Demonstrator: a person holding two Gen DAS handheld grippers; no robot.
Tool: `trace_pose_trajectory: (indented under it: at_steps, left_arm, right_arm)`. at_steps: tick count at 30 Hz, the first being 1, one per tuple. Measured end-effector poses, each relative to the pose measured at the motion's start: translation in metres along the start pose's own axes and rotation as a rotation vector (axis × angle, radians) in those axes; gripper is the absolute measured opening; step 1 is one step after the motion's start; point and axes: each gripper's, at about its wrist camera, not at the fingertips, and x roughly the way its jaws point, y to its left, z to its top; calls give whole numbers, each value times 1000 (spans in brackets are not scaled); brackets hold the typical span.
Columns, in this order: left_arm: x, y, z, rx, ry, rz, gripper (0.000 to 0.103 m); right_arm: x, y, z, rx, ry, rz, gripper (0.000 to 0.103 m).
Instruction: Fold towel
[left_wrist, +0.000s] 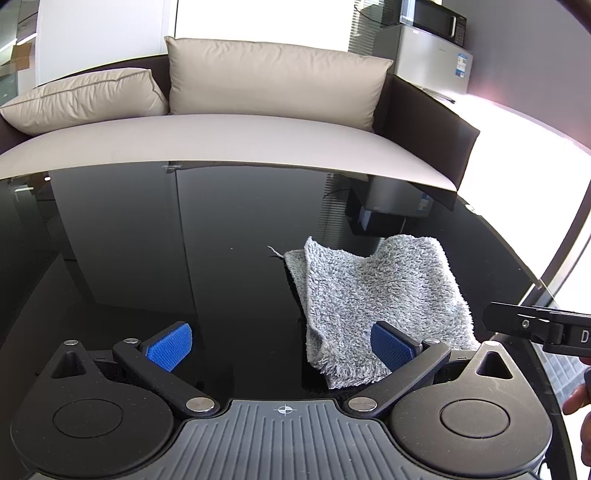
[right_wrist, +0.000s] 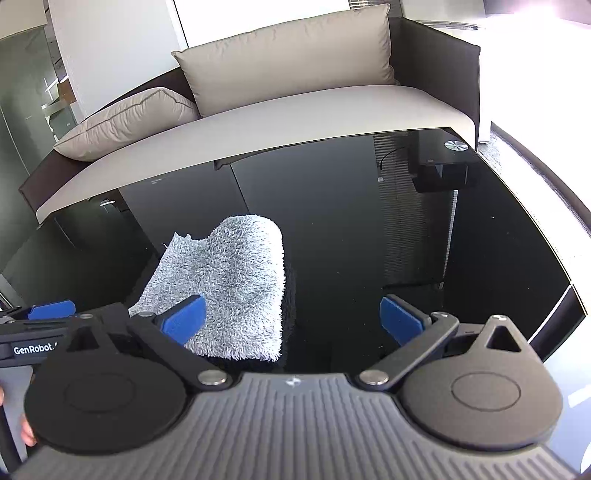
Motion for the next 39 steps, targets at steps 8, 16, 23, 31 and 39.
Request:
trace_pose_trajectory:
  at_steps: [8,16,23,31,39]
  left_arm:
    - [-9,-1,-6,12,-5,3,102]
    - [-18,1,-12,18,-12,4,102]
    - [-26,-1,-16,30,-19,4,102]
    - [-33,-4,-22,42,-20,7,102]
    - [-40,-6,-27,42,-20,5,102]
  right_arm:
    - [-8,2,-6,-1,-5,-4,103]
    - [-17,4,-13,-3,-8,-8,103]
    - [-25,4,-18,-4,-12,-13,103]
    - [-32,3,-24,-9,-10,-16,103]
    - [-40,2,-30,-5,-5,-19,103]
